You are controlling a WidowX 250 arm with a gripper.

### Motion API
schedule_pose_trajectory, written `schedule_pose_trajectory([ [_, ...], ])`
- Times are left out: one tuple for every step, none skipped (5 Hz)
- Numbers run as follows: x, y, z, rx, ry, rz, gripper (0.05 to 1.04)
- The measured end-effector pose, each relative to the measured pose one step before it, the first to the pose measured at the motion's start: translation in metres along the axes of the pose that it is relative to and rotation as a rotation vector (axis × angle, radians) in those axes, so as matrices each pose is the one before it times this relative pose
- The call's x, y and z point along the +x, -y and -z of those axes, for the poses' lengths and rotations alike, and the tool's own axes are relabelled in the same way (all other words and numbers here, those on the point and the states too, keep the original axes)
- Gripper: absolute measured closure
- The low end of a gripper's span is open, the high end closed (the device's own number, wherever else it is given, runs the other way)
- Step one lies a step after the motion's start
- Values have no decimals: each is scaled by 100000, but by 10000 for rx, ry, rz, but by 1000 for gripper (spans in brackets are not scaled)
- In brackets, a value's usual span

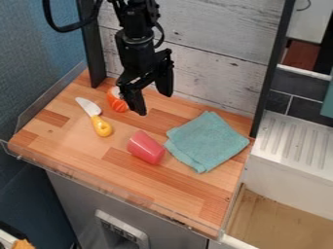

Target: Lift the yellow knife

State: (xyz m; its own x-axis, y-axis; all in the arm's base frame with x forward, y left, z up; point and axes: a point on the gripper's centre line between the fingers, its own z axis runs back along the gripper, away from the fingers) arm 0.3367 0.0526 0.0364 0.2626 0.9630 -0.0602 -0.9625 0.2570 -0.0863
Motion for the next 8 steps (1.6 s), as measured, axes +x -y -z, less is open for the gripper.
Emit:
schedule_pose_trajectory([
  [-23,-405,1149,314,-154,-109,83],
  [1172,-391,-125,-75,31,-620,83],
  [2018,-1267,331,24,289,-982,83],
  [2002,-938,398,233,1178,-382,83],
  [1332,-526,355,303,627,-58,83],
  [992,111,2184,597,558,-91,83],
  [501,834,1714,423,-100,112,83],
  [587,579,1167,171,-178,110,83],
])
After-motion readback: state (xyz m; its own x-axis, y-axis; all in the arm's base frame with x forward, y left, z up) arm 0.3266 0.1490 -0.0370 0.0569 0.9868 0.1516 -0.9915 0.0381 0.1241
